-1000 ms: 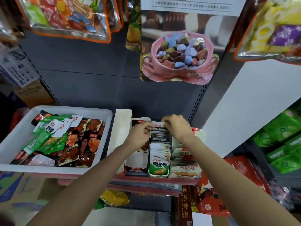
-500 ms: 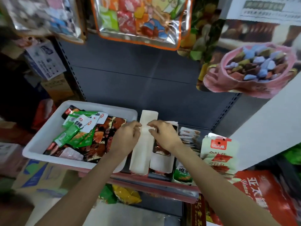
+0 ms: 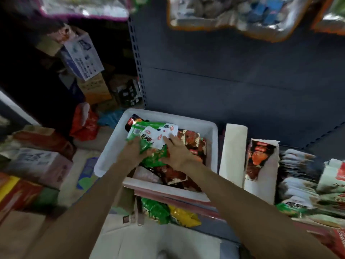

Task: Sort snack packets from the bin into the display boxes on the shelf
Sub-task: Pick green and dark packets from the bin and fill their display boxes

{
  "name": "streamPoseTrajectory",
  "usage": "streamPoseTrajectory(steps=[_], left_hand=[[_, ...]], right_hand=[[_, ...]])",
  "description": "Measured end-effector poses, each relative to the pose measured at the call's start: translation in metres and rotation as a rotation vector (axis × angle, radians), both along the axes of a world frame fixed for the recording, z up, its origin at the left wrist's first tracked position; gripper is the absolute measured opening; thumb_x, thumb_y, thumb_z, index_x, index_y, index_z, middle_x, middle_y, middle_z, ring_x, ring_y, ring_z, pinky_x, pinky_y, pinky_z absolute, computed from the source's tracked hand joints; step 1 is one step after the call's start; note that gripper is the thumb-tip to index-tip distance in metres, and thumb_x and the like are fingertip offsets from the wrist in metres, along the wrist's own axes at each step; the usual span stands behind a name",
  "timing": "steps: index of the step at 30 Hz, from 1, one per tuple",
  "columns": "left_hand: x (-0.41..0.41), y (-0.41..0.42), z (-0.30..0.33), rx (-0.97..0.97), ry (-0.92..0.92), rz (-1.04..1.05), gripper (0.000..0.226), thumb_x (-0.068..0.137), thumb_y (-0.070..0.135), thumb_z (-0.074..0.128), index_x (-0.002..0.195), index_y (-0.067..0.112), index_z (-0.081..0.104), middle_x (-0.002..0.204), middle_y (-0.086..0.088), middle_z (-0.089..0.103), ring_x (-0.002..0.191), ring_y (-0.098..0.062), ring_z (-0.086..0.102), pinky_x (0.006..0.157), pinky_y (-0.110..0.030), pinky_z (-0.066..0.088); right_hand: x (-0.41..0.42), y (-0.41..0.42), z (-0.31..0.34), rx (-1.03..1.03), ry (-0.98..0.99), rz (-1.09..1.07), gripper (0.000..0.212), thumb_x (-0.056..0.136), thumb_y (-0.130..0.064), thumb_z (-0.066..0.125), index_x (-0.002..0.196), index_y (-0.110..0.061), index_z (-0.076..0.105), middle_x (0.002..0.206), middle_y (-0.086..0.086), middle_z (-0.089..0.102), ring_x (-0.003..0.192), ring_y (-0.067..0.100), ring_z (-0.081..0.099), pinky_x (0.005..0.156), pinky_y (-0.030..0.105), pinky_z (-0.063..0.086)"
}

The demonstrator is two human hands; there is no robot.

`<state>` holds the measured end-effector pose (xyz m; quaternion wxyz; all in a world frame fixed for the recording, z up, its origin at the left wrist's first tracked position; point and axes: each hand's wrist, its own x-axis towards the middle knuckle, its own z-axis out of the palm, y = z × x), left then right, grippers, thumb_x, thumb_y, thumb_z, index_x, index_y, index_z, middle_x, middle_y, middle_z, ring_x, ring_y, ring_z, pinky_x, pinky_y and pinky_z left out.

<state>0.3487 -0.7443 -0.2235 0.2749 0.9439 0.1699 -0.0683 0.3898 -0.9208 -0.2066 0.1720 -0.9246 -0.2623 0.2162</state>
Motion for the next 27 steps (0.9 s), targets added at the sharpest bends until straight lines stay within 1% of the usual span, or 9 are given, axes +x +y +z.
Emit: streamPoseTrajectory(steps=[5,10,14,17,18,19,20,23,27], left_hand=[[-0.008,0.008,0.006,0.173,-0.016,-0.14,0.043,0.093,0.032,0.056,0.127,0.007,0.049,0.115,-0.015,0.062,0.106,-0.03,0.058,0.083,-0.036,0.046],[-0.022,0.006,0.027,0.163,-0.319,0.025,0.029,0.1,0.011,0.037,0.122,0.002,0.054,0.07,-0.018,0.06,0.053,-0.025,0.049,0.047,-0.03,0.03],[-0.026,-0.01,0.039,-0.386,-0.367,0.134,0.022,0.1,0.009,0.04,0.098,0.009,0.062,0.069,-0.01,0.046,0.064,-0.016,0.042,0.057,-0.023,0.033],[-0.026,-0.033,0.045,-0.503,-0.364,0.047,0.026,0.098,0.008,0.044,0.074,0.009,0.053,0.064,-0.002,0.039,0.061,-0.013,0.036,0.062,-0.027,0.03],[-0.025,-0.041,0.046,-0.528,-0.366,0.031,0.03,0.098,0.008,0.045,0.073,0.023,0.036,0.06,0.002,0.036,0.056,-0.01,0.034,0.057,-0.026,0.029],[-0.024,-0.049,0.048,-0.544,-0.368,0.002,0.021,0.097,0.008,0.047,0.088,-0.01,0.045,0.059,0.004,0.038,0.053,-0.007,0.033,0.054,-0.023,0.028],[-0.022,-0.059,0.05,-0.559,-0.364,-0.015,0.021,0.096,0.01,0.048,0.078,0.016,0.056,0.06,0.004,0.041,0.051,-0.005,0.034,0.052,-0.021,0.028],[-0.014,-0.095,0.057,-0.587,-0.352,-0.089,0.01,0.094,0.015,0.054,0.086,0.012,0.058,0.06,0.003,0.049,0.045,0.002,0.039,0.05,-0.019,0.031],[0.005,-0.156,0.06,-0.603,-0.286,-0.063,0.02,0.092,0.016,0.058,0.107,0.003,0.063,0.1,-0.01,0.067,0.09,-0.019,0.064,0.079,-0.028,0.05]], right_hand=[[0.001,0.011,-0.014,-0.071,0.08,-0.026,0.082,0.09,-0.046,0.056,0.151,-0.024,0.006,0.159,-0.001,-0.01,0.146,0.02,0.007,0.118,0.035,0.016],[0.001,0.016,0.0,0.174,0.162,-0.202,0.071,0.091,-0.041,0.058,0.148,-0.015,0.025,0.158,0.005,0.009,0.144,0.021,0.014,0.115,0.03,0.017],[-0.008,0.012,0.024,0.68,0.401,-0.451,0.058,0.094,-0.025,0.056,0.144,-0.009,0.032,0.145,0.004,0.039,0.135,0.016,0.036,0.104,0.021,0.028],[-0.011,-0.005,0.034,0.855,0.369,-0.535,0.026,0.092,-0.018,0.06,0.116,-0.009,0.059,0.11,-0.004,0.064,0.109,0.014,0.059,0.094,0.022,0.042],[-0.01,-0.014,0.034,0.869,0.304,-0.538,0.01,0.09,-0.016,0.062,0.097,-0.01,0.063,0.089,-0.007,0.067,0.091,0.014,0.062,0.088,0.026,0.045],[-0.01,-0.025,0.035,0.868,0.244,-0.542,0.009,0.089,-0.013,0.063,0.083,-0.008,0.058,0.071,-0.007,0.061,0.076,0.014,0.056,0.08,0.03,0.044],[-0.008,-0.037,0.037,0.858,0.2,-0.546,0.016,0.088,-0.008,0.063,0.077,-0.006,0.052,0.063,0.0,0.052,0.068,0.017,0.048,0.073,0.032,0.04],[-0.009,-0.081,0.05,0.896,0.172,-0.582,0.017,0.091,0.0,0.056,0.078,-0.006,0.046,0.067,0.009,0.052,0.067,0.016,0.054,0.062,0.028,0.048],[-0.014,-0.15,0.07,0.942,0.037,-0.635,0.022,0.093,0.002,0.051,0.077,-0.011,0.045,0.063,0.003,0.054,0.068,0.01,0.058,0.058,0.022,0.052]])
